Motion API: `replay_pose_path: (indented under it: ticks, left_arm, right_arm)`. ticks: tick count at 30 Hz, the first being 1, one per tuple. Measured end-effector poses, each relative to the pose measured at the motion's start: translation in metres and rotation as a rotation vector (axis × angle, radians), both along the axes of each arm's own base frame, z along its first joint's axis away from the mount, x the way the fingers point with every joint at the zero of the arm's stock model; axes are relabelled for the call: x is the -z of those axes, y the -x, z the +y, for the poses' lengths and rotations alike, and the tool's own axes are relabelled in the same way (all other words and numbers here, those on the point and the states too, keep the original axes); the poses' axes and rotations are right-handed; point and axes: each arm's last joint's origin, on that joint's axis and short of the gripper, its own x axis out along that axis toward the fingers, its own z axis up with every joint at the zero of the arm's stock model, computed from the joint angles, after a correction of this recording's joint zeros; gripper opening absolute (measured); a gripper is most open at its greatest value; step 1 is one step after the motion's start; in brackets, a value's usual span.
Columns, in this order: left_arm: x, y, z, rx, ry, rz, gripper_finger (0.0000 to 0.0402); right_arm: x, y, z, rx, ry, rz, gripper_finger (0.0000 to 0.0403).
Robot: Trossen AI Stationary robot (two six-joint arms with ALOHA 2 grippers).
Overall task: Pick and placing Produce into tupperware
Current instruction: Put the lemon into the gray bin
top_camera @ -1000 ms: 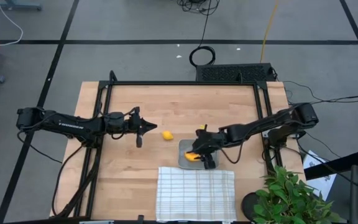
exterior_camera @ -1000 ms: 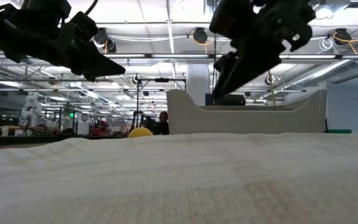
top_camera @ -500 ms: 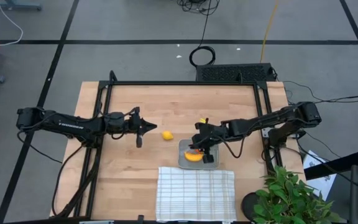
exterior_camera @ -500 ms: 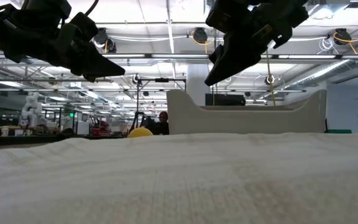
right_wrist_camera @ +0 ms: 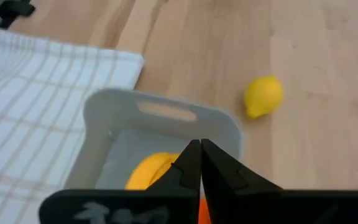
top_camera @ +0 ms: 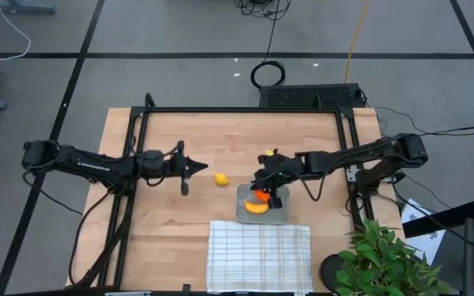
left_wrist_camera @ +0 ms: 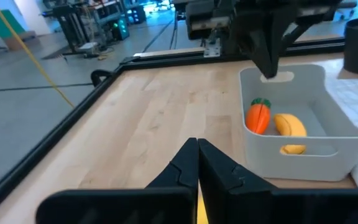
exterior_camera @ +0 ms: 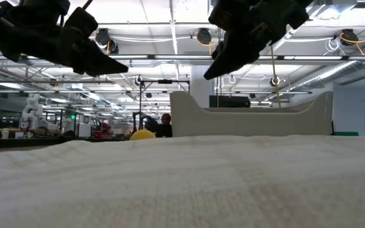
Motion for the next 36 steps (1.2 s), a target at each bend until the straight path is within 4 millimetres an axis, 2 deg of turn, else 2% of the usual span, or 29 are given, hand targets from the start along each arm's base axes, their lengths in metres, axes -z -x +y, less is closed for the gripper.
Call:
replay_pose_path:
  ticks: [4,10,17,27,36]
  left_arm:
    - [-0.003,0.001,-0.004,-0.029,-0.035,-0.009,0.0002]
    - [-0.013,0.008,-0.008,-0.054,-0.045,-0.056,0.0002]
    - [-0.015,0.015,-0.009,-0.119,-0.049,-0.051,0.0002]
    - [-0.017,0.017,-0.008,-0.162,-0.053,-0.057,0.0002]
    - [-0.016,0.017,-0.008,-0.163,-0.047,-0.053,0.0001]
  right_arm:
    - [-0.015,0.015,-0.007,0.006,-0.013,-0.075,0.0]
    - [-0.034,0.051,-0.021,0.061,-0.041,-0.192,0.0]
    - [-0.049,0.093,-0.031,0.134,-0.045,-0.314,0.0]
    - [-0.033,0.135,-0.031,0.178,-0.082,-0.45,0.0]
    - [-0.003,0.152,-0.029,0.174,-0.088,-0.582,0.0]
